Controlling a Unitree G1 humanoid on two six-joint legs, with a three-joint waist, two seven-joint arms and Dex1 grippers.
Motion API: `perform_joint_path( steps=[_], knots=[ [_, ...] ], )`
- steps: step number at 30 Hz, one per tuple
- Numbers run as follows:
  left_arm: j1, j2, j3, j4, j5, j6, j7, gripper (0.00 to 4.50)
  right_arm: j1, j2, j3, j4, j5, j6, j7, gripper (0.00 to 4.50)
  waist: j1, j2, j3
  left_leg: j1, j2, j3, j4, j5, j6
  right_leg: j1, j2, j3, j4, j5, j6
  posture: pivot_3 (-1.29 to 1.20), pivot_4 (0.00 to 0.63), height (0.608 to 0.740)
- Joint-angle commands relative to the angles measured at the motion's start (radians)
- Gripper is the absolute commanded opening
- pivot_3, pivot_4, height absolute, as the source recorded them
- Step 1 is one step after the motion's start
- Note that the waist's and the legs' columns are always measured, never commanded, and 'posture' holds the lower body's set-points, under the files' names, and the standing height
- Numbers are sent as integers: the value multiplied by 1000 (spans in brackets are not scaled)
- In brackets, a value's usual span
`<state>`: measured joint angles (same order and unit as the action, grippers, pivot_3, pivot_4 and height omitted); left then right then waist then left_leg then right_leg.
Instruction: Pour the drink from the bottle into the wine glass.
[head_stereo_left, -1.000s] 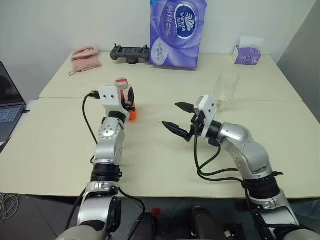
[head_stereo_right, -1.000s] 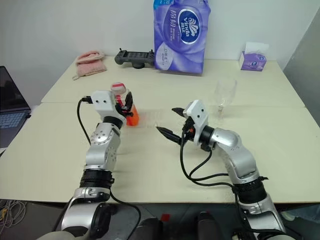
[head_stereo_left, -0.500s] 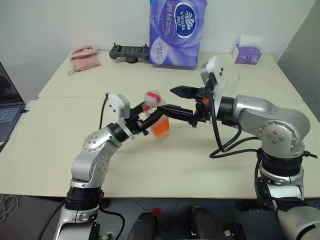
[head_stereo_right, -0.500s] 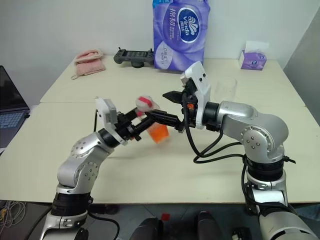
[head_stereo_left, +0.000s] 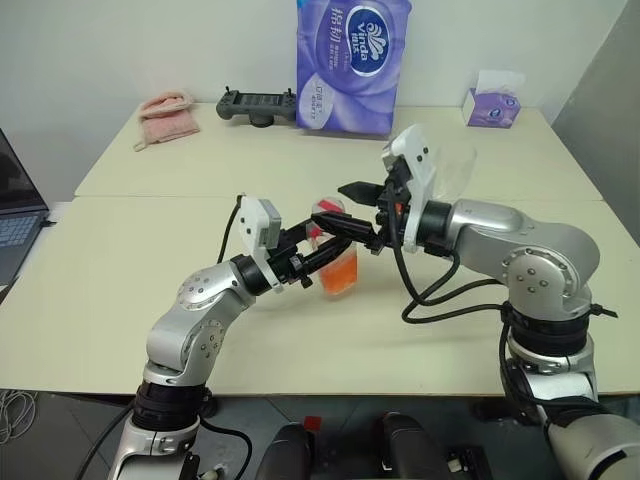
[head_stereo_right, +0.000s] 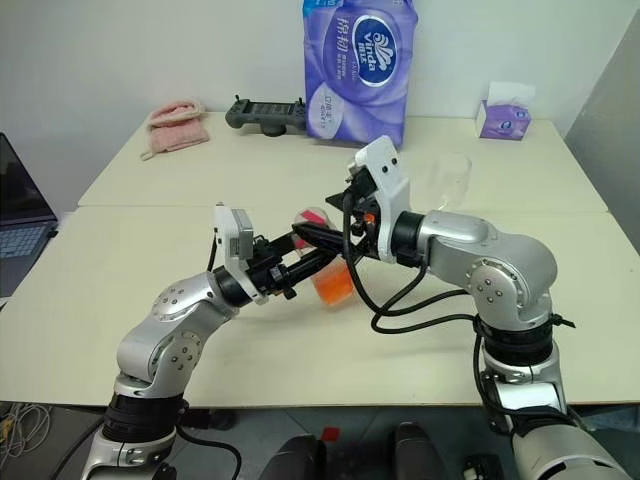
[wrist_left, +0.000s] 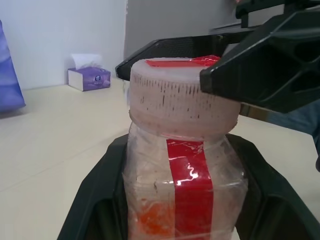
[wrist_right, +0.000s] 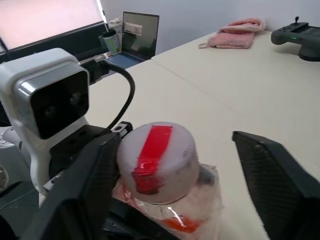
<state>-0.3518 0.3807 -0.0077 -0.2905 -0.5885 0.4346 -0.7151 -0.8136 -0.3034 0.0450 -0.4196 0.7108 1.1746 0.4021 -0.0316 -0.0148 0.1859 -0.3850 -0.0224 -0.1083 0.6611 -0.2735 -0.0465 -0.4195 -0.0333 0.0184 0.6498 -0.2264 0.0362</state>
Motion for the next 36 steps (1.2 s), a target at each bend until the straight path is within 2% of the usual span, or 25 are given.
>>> perform_joint_path(
  steps=[1,3,4,8,10,12,13,14,19,24,28,31,32,36],
  knots=[
    [-25,6,15,-51,-14,-15,-12,2103,-3,-2,-7,-26,-24,-16,-35,2643,0,0,0,0,0,0,0,0,0,0,0,0,0,0,0,0,150,740],
    [-31,9,16,-46,-14,-14,-13,2103,-7,-5,-7,-22,-33,-20,-42,2010,0,0,0,0,0,0,0,0,0,0,0,0,0,0,0,0,150,740],
    [-35,12,15,-43,-14,-14,-17,2103,-10,-11,-3,-18,-40,-26,-43,1845,0,0,0,0,0,0,0,0,0,0,0,0,0,0,0,0,150,740],
    [-59,28,15,-40,-28,3,-40,2103,-10,-68,9,8,-53,-66,16,1854,0,0,0,0,0,0,0,0,0,0,0,0,0,0,0,0,150,740],
    [-74,47,17,-42,-51,31,-67,2103,6,-133,0,18,14,-124,198,1854,1,0,0,0,0,0,0,0,0,0,0,0,0,0,0,0,150,740],
    [-88,68,21,-49,-76,64,-96,2103,50,-256,-13,-39,181,-144,543,1854,4,-1,0,0,0,0,0,0,0,1,0,-1,-2,0,0,0,150,740],
    [-96,78,21,-51,-85,77,-106,2103,60,-312,-4,-45,205,-179,679,1854,6,-1,1,-1,-1,-1,0,0,0,1,0,-1,-3,0,0,0,150,740],
    [-103,85,20,-52,-89,85,-113,2103,51,-338,10,-19,189,-223,743,1853,5,-1,1,-2,-1,-1,0,0,1,1,-1,-1,-4,0,0,0,150,740],
    [-117,102,21,-46,-89,87,-121,2103,-26,-358,69,107,103,-322,841,1853,-14,-1,1,2,1,3,0,-1,2,1,0,1,-2,0,1,0,150,740],
    [-120,109,14,-22,-65,61,-125,2103,-73,-352,113,187,-9,-420,837,1853,-11,0,1,3,8,2,1,-1,2,1,10,1,-1,-2,2,0,150,740],
    [-114,103,11,-13,-56,49,-124,2103,-79,-352,86,184,22,-385,822,3221,-6,0,1,2,10,2,1,-1,2,1,11,1,-2,0,-1,0,150,740],
    [-118,101,8,3,-52,38,-127,2103,-61,-330,55,148,7,-395,743,4351,-2,0,1,1,10,2,1,-1,2,0,11,1,-2,2,-3,0,150,740],
    [-120,99,8,8,-50,35,-127,2102,-55,-323,45,135,8,-387,715,4500,-1,0,1,1,11,2,1,-1,2,0,11,1,-2,2,-3,0,150,740],
    [-124,93,8,23,-42,26,-133,2102,-20,-295,4,69,9,-324,565,4500,2,0,1,1,12,1,0,-1,1,0,11,0,-2,2,-3,0,150,740]
  ],
)
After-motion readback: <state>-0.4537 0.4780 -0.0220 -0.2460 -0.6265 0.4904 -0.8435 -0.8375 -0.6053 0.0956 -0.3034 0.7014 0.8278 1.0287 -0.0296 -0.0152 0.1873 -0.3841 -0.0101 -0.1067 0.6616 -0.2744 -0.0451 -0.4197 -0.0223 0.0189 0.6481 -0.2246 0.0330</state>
